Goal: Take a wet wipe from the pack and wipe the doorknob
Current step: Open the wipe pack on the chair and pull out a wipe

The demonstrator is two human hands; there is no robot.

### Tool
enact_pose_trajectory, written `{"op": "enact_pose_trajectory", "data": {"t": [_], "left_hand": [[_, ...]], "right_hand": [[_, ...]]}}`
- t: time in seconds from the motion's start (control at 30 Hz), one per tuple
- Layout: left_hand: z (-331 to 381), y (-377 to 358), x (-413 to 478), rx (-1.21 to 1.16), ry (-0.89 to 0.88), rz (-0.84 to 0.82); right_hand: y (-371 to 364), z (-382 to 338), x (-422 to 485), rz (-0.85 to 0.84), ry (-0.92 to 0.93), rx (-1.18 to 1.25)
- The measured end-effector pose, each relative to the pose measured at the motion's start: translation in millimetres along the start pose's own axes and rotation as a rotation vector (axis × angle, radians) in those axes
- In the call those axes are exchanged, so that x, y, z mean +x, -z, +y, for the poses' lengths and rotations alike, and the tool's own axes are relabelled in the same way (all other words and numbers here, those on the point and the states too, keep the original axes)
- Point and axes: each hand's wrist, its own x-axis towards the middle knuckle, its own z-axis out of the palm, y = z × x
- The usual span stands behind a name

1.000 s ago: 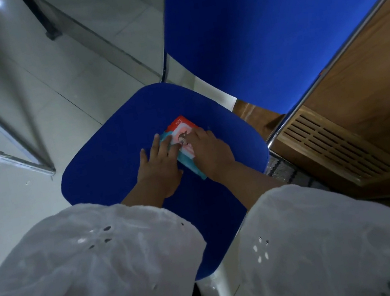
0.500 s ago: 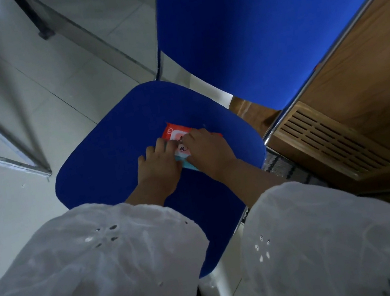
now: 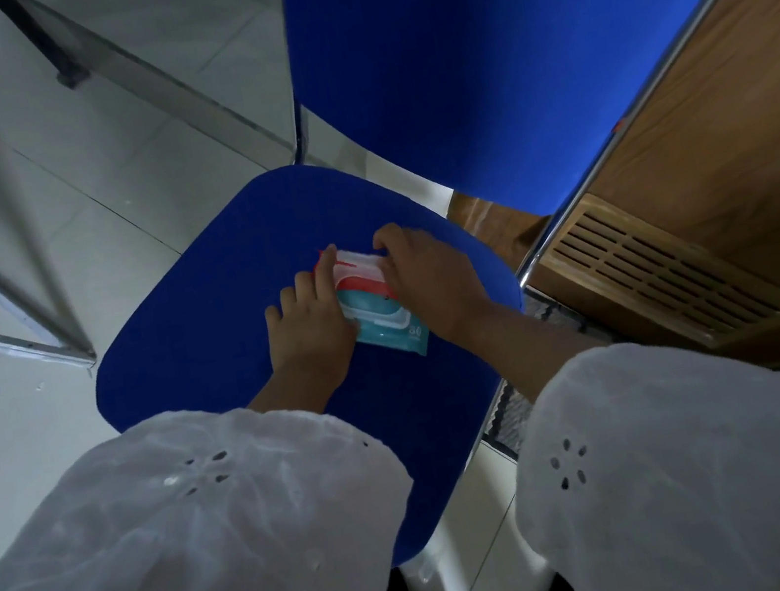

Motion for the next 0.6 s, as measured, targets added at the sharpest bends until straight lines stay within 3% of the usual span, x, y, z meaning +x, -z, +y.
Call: {"op": "enact_pose_trajectory", "data": {"t": [0.13, 0.33, 0.6], "left_hand": [[-3, 0, 0, 0.078, -0.059, 0.03], [9, -2, -2, 0.134, -0.112, 0.019], [33, 0, 1, 0.167, -0.028, 0.008]], "right_hand": [[11, 14, -2, 0.081, 0.105, -0.281], [5, 21, -13, -0.141, 0.22, -0.505], [-16, 19, -25, -0.36, 0.017, -0.225]]}}
